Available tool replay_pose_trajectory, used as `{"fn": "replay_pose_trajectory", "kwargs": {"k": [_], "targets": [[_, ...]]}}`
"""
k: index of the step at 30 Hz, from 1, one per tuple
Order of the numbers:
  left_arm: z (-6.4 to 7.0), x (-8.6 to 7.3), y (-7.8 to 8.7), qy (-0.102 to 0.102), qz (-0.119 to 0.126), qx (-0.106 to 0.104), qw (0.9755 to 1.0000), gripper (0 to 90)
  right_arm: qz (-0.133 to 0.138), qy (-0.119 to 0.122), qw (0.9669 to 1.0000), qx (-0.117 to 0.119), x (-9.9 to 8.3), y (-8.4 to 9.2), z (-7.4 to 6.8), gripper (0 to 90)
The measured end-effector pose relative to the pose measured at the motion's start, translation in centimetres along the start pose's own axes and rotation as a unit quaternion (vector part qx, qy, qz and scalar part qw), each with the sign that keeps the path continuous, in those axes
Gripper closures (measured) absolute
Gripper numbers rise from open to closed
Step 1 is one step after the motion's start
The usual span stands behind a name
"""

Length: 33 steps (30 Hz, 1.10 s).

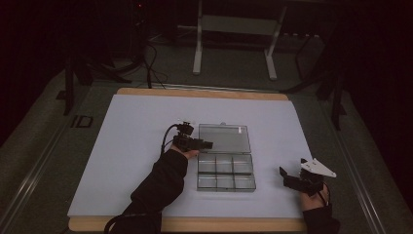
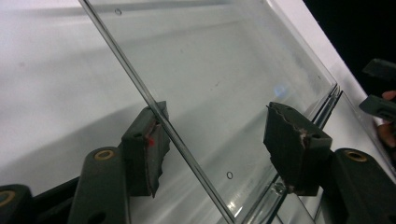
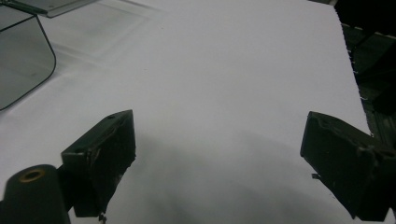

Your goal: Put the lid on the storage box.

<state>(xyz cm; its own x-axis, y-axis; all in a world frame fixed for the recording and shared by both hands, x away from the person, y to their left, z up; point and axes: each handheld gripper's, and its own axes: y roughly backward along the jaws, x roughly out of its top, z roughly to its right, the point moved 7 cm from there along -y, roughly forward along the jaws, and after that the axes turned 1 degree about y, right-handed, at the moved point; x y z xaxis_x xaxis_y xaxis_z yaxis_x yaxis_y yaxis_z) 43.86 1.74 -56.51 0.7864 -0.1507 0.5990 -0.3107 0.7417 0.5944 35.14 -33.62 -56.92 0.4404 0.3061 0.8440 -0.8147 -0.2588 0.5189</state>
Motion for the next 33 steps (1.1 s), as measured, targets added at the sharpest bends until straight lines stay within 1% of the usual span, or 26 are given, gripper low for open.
{"fn": "replay_pose_trajectory", "kwargs": {"k": [2, 4, 5, 7, 9, 11, 12, 13, 14, 16, 17, 19, 22, 23, 24, 26, 27, 28, 30, 32, 33], "targets": [[0.2, 0.1, 0.3, -0.005, 0.006, -0.003, 1.0000, 47.2, 0.000, 0.000, 1.0000, 0.000, 0.0, 0.0, 0.0, 10.1], [0.3, 0.1, 0.4, -0.009, 0.008, -0.002, 0.9999, 50.2, 0.000, 0.000, 1.0000, 0.001, 0.0, 0.0, 0.0, 10.1], [0.3, 0.1, 0.6, -0.011, 0.010, -0.003, 0.9999, 50.2, 0.000, -0.001, 1.0000, 0.001, 0.0, 0.0, 0.0, 10.0], [0.3, 0.1, 0.9, -0.015, 0.014, -0.006, 0.9998, 55.0, -0.005, -0.006, 1.0000, 0.005, 0.2, -0.1, 0.1, 10.0], [0.3, 0.2, 1.2, -0.018, 0.018, -0.008, 0.9997, 57.1, -0.007, -0.004, 0.9999, 0.006, 0.3, 0.0, 0.0, 10.0], [0.3, 0.2, 1.4, -0.021, 0.020, -0.010, 0.9995, 59.5, -0.009, -0.007, 0.9997, 0.019, 0.7, 0.0, -0.3, 10.0], [0.4, 0.2, 1.4, -0.021, 0.023, -0.013, 0.9994, 61.0, -0.010, -0.004, 0.9997, 0.021, 1.0, 0.1, -0.5, 10.0], [0.4, 0.3, 1.5, -0.022, 0.024, -0.014, 0.9994, 62.2, -0.008, 0.001, 0.9997, 0.021, 1.5, 0.1, -0.6, 10.0], [0.4, 0.3, 1.7, -0.024, 0.026, -0.016, 0.9992, 63.1, -0.007, 0.004, 0.9996, 0.026, 1.9, 0.2, -0.8, 10.0], [0.5, 0.3, 1.8, -0.032, 0.030, -0.017, 0.9989, 64.9, 0.003, 0.004, 0.9993, 0.037, 3.0, 0.3, -1.2, 10.0], [0.5, 0.3, 1.9, -0.033, 0.031, -0.017, 0.9988, 65.9, 0.009, 0.001, 0.9990, 0.044, 3.7, 0.3, -1.5, 10.0], [0.5, 0.3, 2.0, -0.037, 0.033, -0.017, 0.9986, 67.1, 0.018, -0.001, 0.9985, 0.051, 4.9, 0.1, -1.8, 10.0], [0.6, 0.3, 2.1, -0.042, 0.035, -0.018, 0.9983, 67.9, 0.024, 0.002, 0.9983, 0.054, 6.4, -0.3, -2.3, 10.0], [0.6, 0.3, 2.2, -0.045, 0.035, -0.019, 0.9982, 67.9, 0.024, -0.002, 0.9979, 0.060, 7.1, -0.6, -2.7, 10.0], [0.6, 0.3, 2.2, -0.047, 0.037, -0.021, 0.9980, 67.9, 0.030, -0.006, 0.9975, 0.063, 7.7, -0.8, -2.9, 10.1], [0.6, 0.3, 2.3, -0.047, 0.043, -0.030, 0.9975, 67.8, 0.038, -0.019, 0.9953, 0.087, 8.6, -1.1, -3.5, 10.1], [0.6, 0.3, 2.4, -0.049, 0.045, -0.029, 0.9974, 67.8, 0.042, -0.027, 0.9942, 0.095, 9.3, -1.5, -3.9, 10.6], [0.7, 0.2, 2.4, -0.050, 0.046, -0.030, 0.9972, 67.8, 0.044, -0.032, 0.9934, 0.101, 9.8, -1.8, -4.2, 15.3], [0.6, 0.2, 2.4, -0.052, 0.045, -0.028, 0.9972, 67.9, 0.041, -0.035, 0.9921, 0.113, 10.5, -2.5, -4.8, 17.8], [0.6, 0.2, 2.5, -0.053, 0.046, -0.029, 0.9971, 67.9, 0.038, -0.038, 0.9904, 0.127, 11.0, -3.1, -5.3, 26.0], [0.6, 0.2, 2.5, -0.054, 0.046, -0.026, 0.9971, 68.3, 0.036, -0.039, 0.9896, 0.134, 11.1, -3.4, -5.6, 28.7]]}}
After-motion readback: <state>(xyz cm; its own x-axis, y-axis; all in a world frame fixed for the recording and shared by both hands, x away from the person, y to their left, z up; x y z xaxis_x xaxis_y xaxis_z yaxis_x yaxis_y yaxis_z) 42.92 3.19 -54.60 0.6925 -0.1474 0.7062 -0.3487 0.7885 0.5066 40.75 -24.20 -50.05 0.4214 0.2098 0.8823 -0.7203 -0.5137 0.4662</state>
